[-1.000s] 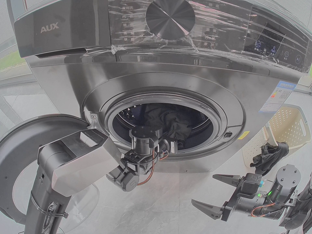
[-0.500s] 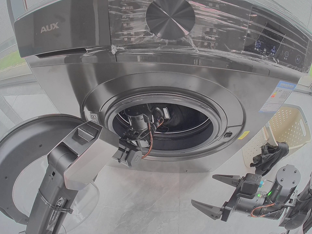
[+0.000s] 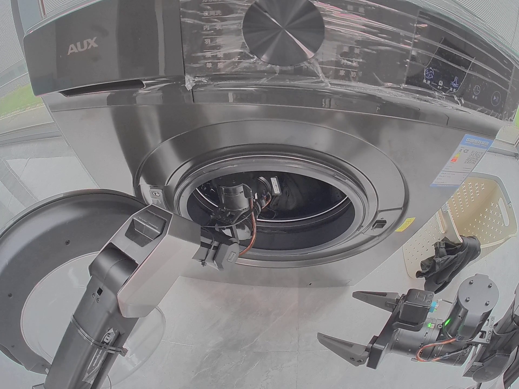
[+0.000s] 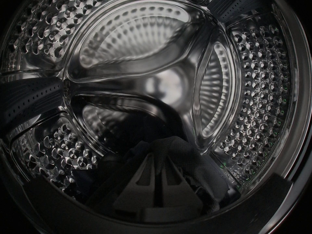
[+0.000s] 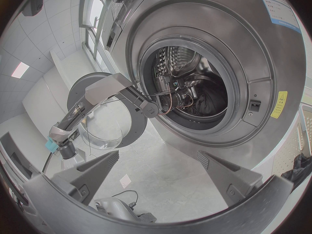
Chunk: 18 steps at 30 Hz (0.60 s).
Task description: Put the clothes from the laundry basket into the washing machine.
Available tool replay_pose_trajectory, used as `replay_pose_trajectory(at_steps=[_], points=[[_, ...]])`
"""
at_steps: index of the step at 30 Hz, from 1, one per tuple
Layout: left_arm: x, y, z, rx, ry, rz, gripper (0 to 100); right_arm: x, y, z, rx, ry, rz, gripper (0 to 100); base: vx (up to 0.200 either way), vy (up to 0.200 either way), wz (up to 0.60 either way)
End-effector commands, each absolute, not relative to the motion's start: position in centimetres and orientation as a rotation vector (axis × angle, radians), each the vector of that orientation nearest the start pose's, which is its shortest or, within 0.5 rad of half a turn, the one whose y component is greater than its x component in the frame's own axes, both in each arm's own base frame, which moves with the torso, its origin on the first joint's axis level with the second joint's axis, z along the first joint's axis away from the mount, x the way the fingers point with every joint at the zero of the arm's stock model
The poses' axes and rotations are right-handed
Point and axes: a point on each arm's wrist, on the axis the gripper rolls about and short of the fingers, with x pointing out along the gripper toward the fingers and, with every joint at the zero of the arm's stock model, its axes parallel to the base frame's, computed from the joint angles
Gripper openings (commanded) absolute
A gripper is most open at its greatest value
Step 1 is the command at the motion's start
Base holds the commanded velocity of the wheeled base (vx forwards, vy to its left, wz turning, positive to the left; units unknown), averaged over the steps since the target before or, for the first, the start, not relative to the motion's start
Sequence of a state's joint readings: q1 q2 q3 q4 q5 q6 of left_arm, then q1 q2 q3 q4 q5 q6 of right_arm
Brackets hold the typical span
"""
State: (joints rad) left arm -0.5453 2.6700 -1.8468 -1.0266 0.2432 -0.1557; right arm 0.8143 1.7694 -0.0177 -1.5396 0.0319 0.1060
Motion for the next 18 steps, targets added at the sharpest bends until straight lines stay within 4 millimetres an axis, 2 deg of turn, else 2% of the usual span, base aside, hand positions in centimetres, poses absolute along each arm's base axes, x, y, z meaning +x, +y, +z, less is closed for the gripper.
replay_pose_trajectory(at_steps=[1,8,15,17,18], points=[[47.1,-28.3,7.8,-0.246,-0.177,-0.320,0,13.6,14.5,8.4,0.009,0.263,0.830,100,0.000,0.000,0.00],[47.4,-28.7,7.7,-0.249,-0.175,-0.319,0,13.6,14.5,8.4,0.010,0.264,0.830,100,0.000,0.000,0.00],[44.8,-30.0,9.9,-0.249,-0.156,-0.361,0,13.6,14.6,8.3,0.008,0.270,0.831,100,0.000,0.000,0.00],[43.3,-29.9,10.1,-0.220,-0.102,-0.373,0,13.7,14.6,8.3,0.008,0.268,0.829,100,0.000,0.000,0.00],[43.2,-29.9,10.0,-0.217,-0.099,-0.374,100,13.7,14.6,8.3,0.008,0.268,0.829,100,0.000,0.000,0.00]])
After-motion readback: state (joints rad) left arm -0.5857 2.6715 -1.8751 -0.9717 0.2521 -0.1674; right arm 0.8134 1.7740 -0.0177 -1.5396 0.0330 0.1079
